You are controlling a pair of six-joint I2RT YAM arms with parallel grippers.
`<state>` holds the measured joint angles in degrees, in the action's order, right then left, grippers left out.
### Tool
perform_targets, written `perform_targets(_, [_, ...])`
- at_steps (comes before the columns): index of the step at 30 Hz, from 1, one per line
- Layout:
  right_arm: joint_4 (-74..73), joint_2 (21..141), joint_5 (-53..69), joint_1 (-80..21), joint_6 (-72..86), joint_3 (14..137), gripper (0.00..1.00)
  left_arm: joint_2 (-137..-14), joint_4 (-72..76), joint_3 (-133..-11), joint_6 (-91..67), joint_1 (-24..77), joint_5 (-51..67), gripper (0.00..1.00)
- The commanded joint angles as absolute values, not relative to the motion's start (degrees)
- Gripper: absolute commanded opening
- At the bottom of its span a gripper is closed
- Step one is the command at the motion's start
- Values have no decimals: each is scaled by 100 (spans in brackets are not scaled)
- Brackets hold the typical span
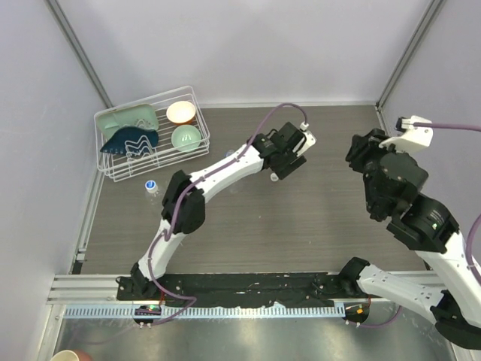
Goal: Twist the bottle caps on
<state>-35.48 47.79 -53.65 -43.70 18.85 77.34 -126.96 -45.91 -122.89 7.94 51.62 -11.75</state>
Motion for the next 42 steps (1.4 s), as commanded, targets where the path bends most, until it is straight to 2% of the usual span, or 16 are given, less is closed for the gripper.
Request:
perform_targets(1, [-3208,4439,-5423,-4377,2012,7402,39,-13007,-4070,-12595,493,4879,-1521,75])
perform_targets(5, [-3033,4280,-5221,-4368,2127,7041,39,-13280,-4122,-12682,369,4746,-1064,78])
perform_targets(8, [-2953,4254,-5142,-4377,2092,6873,39,-13464,-4166,-12665,396,4737,-993,75])
perform_targets(12, [-2883,4306,-4984,-4377,2074,6750,39,-13570,-4131,-12648,431,4720,-686,61])
perform_targets(13, [-2865,4315,-4957,-4377,2066,6741,39,-13579,-4096,-12639,457,4711,-659,61])
perform_targets(22, [-2742,4438,-4913,-4377,1995,6653,40,-13649,-4061,-12455,518,4685,-404,62])
perform_targets(29, [-2663,4333,-4843,-4377,1951,6530,40,-13650,-3877,-12270,562,4641,-510,59])
perform_targets(42, [-2628,4350,-4773,-4377,1942,6442,40,-13843,-3753,-12164,519,4606,-519,59])
